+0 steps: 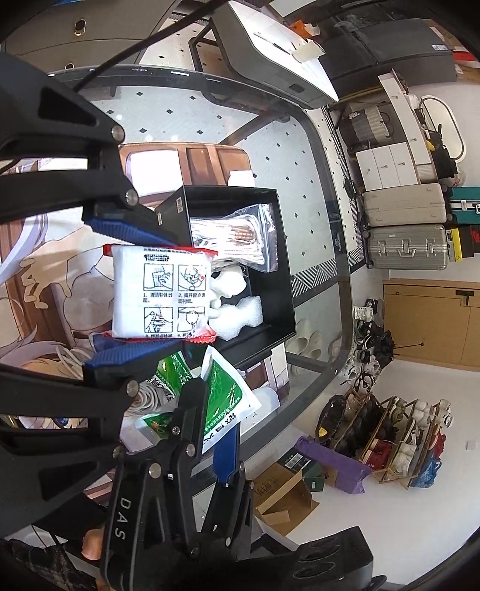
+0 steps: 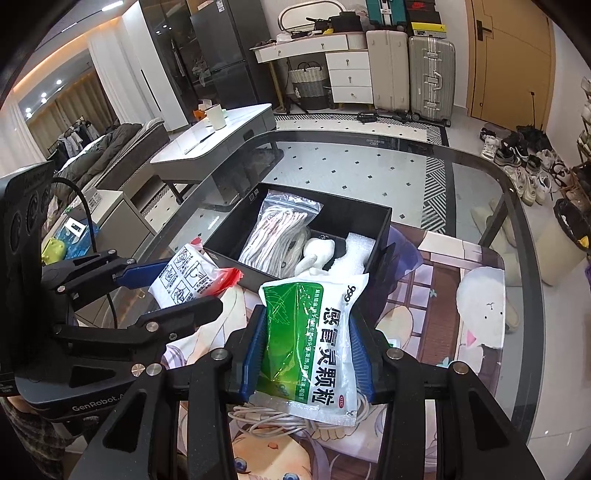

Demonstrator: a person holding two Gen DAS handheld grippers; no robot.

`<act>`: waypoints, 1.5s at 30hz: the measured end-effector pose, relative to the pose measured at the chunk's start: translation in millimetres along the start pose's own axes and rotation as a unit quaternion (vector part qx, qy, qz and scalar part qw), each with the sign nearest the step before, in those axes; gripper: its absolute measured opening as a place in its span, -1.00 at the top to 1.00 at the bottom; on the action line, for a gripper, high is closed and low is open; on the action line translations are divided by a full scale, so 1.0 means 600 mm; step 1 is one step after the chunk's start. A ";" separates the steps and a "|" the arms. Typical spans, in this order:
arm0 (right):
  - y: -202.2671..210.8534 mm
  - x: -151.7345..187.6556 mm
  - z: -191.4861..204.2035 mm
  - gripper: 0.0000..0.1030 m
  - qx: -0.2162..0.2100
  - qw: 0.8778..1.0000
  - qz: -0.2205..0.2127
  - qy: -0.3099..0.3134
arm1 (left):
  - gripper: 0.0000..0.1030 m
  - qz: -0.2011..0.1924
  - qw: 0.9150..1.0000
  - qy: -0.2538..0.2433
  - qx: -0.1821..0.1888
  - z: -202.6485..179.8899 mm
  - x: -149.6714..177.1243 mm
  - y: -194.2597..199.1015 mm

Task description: Organize soft objects

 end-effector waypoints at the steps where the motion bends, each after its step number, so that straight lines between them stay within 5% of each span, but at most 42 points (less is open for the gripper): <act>1: 0.000 -0.002 0.001 0.18 0.001 1.000 0.000 0.002 | 0.09 0.000 1.000 0.000 0.002 -0.001 -0.001 0.001; 45: -0.041 -0.145 -0.023 0.18 0.009 1.000 0.012 0.020 | 0.09 0.015 0.999 0.002 0.035 0.082 -0.111 -0.070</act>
Point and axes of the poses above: each gripper's, at about its wrist camera, not at the fingertips, and y roughly against the way its jaws point, z to its left, x to its underside, the point moved 6 cm from there along -y, roughly the way its jaws point, and after that the axes turned 14 degrees about z, right-handed, at the moved point
